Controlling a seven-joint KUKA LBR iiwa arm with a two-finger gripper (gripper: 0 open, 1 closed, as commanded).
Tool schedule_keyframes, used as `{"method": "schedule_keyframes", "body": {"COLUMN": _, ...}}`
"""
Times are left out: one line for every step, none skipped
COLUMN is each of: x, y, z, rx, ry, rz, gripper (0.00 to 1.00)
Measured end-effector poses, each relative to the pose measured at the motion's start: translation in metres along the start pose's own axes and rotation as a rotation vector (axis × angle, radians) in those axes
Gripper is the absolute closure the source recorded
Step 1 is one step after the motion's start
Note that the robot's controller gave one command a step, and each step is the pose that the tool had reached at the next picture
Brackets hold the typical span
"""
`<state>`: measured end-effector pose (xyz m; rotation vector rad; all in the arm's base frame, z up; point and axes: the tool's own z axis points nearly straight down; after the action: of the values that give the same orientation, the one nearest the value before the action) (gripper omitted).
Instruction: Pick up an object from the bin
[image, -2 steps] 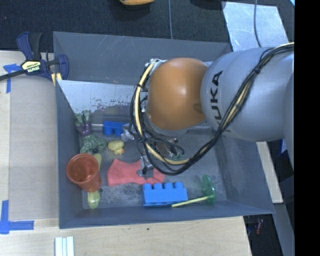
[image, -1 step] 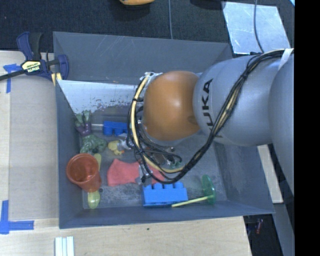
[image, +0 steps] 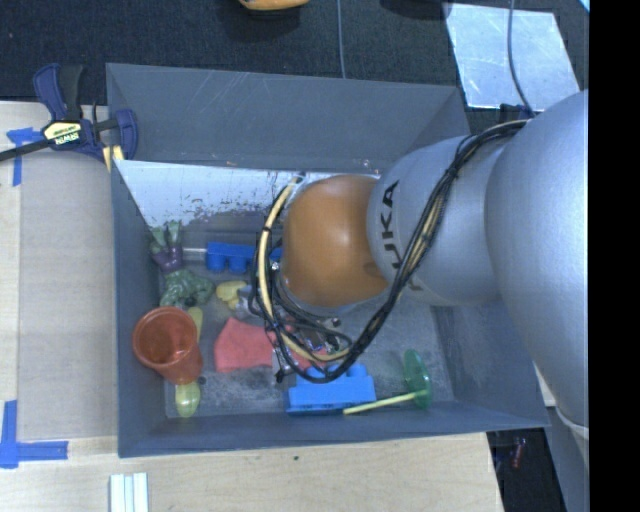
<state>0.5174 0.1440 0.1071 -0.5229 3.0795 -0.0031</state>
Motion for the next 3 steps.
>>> {"method": "schedule_keyframes", "body": {"x": 0.0116, "y": -0.058, "z": -0.0566, "rx": 0.001, "ry": -0.01, "rz": -0.135, "gripper": 1.0}}
{"method": "schedule_keyframes", "body": {"x": 0.0116, "y": -0.058, "z": -0.0566, "rx": 0.001, "ry": -0.01, "rz": -0.135, "gripper": 0.0}}
{"method": "schedule_keyframes", "body": {"x": 0.0116, "y": -0.058, "z": -0.0567, "rx": 0.001, "ry": -0.01, "rz": -0.135, "gripper": 0.0}}
